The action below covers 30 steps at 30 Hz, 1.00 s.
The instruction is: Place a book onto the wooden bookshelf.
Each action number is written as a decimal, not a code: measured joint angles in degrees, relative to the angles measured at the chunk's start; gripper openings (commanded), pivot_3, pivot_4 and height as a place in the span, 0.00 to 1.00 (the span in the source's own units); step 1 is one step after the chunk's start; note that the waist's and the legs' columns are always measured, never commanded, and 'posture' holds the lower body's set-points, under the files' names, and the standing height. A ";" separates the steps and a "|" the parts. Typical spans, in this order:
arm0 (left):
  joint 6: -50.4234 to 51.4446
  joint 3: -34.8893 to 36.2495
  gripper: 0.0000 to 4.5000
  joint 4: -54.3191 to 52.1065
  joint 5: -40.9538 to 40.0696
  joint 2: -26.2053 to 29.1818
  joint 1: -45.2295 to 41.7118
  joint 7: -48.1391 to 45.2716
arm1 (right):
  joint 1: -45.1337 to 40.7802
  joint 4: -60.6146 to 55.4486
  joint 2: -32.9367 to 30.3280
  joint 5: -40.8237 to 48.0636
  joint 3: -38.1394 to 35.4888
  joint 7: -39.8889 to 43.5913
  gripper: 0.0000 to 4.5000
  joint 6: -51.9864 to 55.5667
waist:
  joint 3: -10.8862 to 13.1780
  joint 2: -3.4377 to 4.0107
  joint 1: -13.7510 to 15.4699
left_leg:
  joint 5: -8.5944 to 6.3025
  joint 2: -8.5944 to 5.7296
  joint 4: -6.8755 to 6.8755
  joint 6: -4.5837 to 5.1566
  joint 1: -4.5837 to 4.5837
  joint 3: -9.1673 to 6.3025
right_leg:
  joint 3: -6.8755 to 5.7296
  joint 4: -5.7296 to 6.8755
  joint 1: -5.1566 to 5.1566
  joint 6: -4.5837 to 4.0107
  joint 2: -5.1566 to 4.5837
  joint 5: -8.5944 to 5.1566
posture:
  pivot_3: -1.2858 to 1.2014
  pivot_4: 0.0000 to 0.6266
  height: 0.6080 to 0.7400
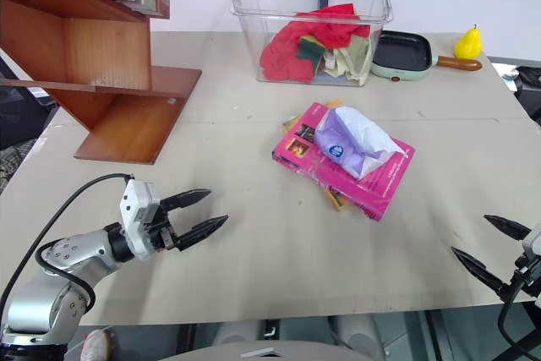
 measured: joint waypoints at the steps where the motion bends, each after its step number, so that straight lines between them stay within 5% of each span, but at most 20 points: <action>1: 0.00 0.00 0.92 0.00 0.00 0.00 0.00 0.00 | 0.00 0.00 0.00 0.00 0.00 0.00 1.00 0.00 | 0.00 0.00 0.00 | 0.00 0.00 0.00 0.00 0.00 0.00 | 0.00 0.00 0.00 0.00 0.00 0.00 | 0.52 0.24 1.00; 7: 3.47 -0.28 0.92 -4.97 -6.96 -2.01 -10.82 1.98 | -14.48 -11.16 -2.81 6.38 1.62 -11.97 1.00 11.62 | 0.03 0.19 -0.31 | 0.01 -0.13 0.16 0.02 0.13 -0.01 | 0.09 0.04 0.09 -0.04 0.04 0.08 | 0.52 0.24 1.00; 14: 6.00 -1.31 0.92 -9.39 -10.85 -0.66 -9.27 -0.14 | -25.24 -16.72 -6.91 8.88 10.72 -19.69 1.00 25.92 | -0.08 0.18 0.20 | 0.01 -0.15 -0.03 0.01 -0.14 -0.03 | -0.04 0.00 -0.05 -0.20 0.19 0.10 | 0.52 0.24 1.00; 19: 6.16 -1.68 0.92 -11.51 -11.34 0.29 -10.02 -1.29 | -44.82 -16.41 -5.48 10.07 23.61 -26.43 1.00 35.77 | 0.00 0.11 -0.68 | 0.01 -0.14 0.02 0.02 -0.02 0.05 | 0.05 0.01 -0.03 -0.08 0.22 0.07 | 0.52 0.24 1.00; 27: 4.72 -2.05 0.92 -12.93 -11.27 0.24 -6.83 -2.68 | -58.96 -4.80 -0.98 0.94 42.49 -29.80 1.00 44.03 | -0.01 0.07 0.02 | 0.01 -0.19 0.04 0.02 -0.19 0.03 | 0.01 -0.03 -0.05 -0.23 0.16 0.14 | 0.52 0.24 1.00; 30: 4.27 -1.94 0.94 -13.41 -11.24 0.20 -5.46 -2.29 | -60.52 -1.65 -0.24 -1.28 44.45 -29.10 0.80 44.18 | -0.01 0.07 -0.12 | 0.01 -0.19 0.03 0.02 -0.18 0.04 | 0.02 -0.04 -0.05 -0.23 0.16 0.14 | 0.52 0.24 1.00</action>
